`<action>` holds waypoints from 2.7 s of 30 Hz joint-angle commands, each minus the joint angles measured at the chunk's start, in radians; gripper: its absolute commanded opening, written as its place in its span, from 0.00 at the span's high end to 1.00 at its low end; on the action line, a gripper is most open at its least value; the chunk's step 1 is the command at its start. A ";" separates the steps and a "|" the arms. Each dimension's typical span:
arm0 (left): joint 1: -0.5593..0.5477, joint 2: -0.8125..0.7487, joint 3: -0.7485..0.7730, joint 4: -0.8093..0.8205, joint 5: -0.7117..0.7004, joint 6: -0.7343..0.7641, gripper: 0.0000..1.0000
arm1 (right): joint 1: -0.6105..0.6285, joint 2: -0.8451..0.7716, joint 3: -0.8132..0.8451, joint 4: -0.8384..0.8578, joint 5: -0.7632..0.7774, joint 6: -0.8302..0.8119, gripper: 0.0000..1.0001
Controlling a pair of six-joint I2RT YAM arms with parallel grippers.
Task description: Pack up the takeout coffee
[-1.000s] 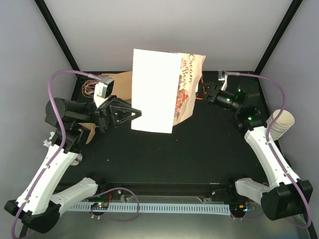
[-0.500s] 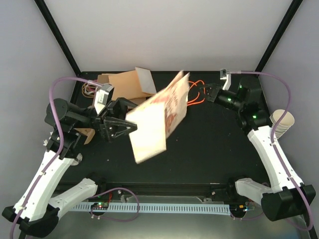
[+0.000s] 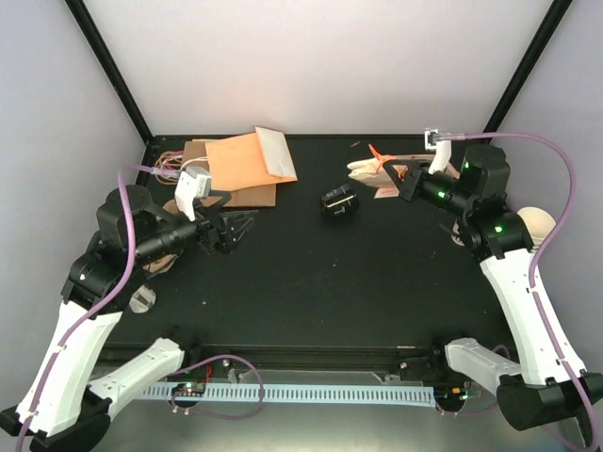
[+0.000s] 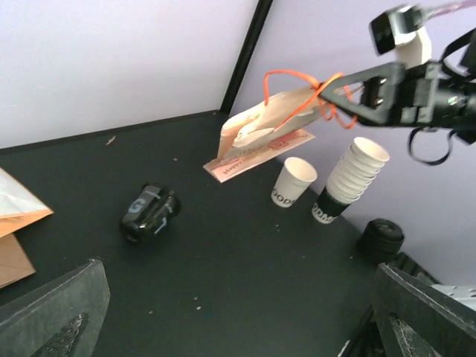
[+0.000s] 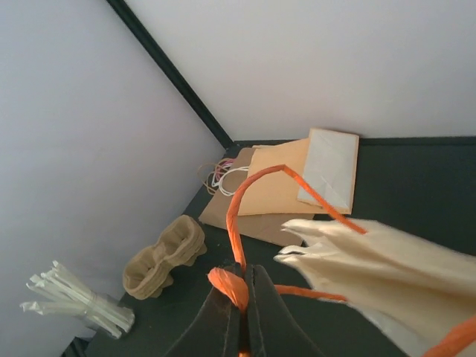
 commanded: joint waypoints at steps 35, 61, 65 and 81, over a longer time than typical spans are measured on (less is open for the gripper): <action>0.005 -0.066 -0.015 0.015 0.095 0.134 0.01 | 0.728 0.090 0.238 -0.161 0.587 -0.739 0.99; -0.108 0.093 0.010 -0.038 0.118 0.142 0.01 | 0.894 0.109 0.113 -0.008 0.676 -1.151 0.99; -0.130 0.090 -0.023 -0.065 0.054 0.156 0.01 | 0.899 0.103 0.100 0.017 0.686 -1.160 0.99; -0.152 0.077 -0.138 -0.111 0.079 0.090 0.01 | 0.904 0.098 0.061 0.053 0.711 -1.151 0.99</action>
